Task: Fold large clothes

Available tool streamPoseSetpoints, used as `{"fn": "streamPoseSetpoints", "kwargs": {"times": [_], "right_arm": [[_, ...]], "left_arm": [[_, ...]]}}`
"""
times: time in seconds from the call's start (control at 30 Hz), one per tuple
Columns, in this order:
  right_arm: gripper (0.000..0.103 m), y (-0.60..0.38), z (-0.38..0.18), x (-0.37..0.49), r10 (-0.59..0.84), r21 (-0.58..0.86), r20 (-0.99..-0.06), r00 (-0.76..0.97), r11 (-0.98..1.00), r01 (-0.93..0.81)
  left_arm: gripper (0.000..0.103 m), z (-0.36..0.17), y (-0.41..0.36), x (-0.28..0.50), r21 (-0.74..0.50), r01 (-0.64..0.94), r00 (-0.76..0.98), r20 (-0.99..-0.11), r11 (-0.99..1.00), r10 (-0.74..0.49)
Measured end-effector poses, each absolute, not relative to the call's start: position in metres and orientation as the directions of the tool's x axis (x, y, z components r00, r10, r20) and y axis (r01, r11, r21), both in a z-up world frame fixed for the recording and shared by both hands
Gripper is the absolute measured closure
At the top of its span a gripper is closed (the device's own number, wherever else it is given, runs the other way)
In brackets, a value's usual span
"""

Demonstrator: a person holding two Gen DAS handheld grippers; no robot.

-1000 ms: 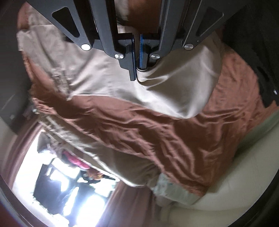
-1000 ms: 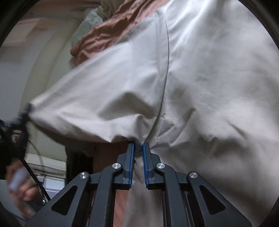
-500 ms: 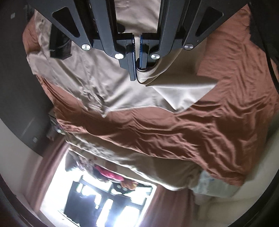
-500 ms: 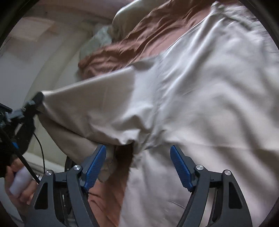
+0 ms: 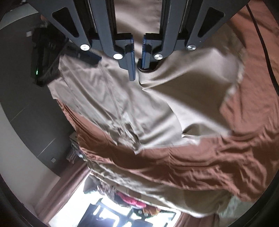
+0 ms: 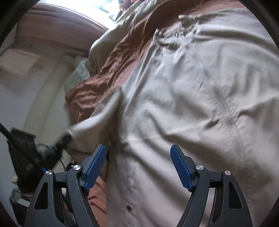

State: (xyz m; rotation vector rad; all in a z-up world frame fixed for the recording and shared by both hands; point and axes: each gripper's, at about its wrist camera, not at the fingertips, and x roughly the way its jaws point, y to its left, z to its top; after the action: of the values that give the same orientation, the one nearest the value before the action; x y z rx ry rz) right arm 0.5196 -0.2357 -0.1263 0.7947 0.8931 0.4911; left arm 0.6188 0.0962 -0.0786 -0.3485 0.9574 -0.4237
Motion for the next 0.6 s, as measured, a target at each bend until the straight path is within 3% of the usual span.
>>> {"fn": "streamPoseSetpoints", "kwargs": {"times": [0.03,0.1,0.2,0.3,0.6], "right_arm": [[0.028,-0.239,-0.125,0.517,0.673,0.783,-0.489,0.555,0.620,-0.061],[0.028,-0.238,-0.129,0.519,0.668,0.783,-0.492,0.558,0.620,-0.052],[0.028,-0.239,-0.132,0.519,0.670,0.780,-0.493,0.555,0.623,-0.059],[0.028,-0.235,-0.132,0.518,0.681,0.781,-0.485,0.549,0.619,-0.078],[0.028,-0.194,-0.107,0.507,0.682,0.664,-0.486,0.546,0.695,-0.276]], "left_arm": [[0.082,-0.083,0.094,0.615,-0.497,0.181,0.483,-0.707,0.849,-0.517],[0.053,-0.087,0.092,0.609,-0.535,0.175,0.466,-0.694,0.826,-0.549],[0.027,-0.078,0.096,0.589,-0.547,0.159,0.518,-0.662,0.822,-0.541],[0.024,-0.067,0.110,0.568,-0.579,0.124,0.585,-0.613,0.806,-0.530],[0.024,-0.059,0.169,0.527,-0.514,-0.178,0.768,-0.606,0.839,-0.208]]}}
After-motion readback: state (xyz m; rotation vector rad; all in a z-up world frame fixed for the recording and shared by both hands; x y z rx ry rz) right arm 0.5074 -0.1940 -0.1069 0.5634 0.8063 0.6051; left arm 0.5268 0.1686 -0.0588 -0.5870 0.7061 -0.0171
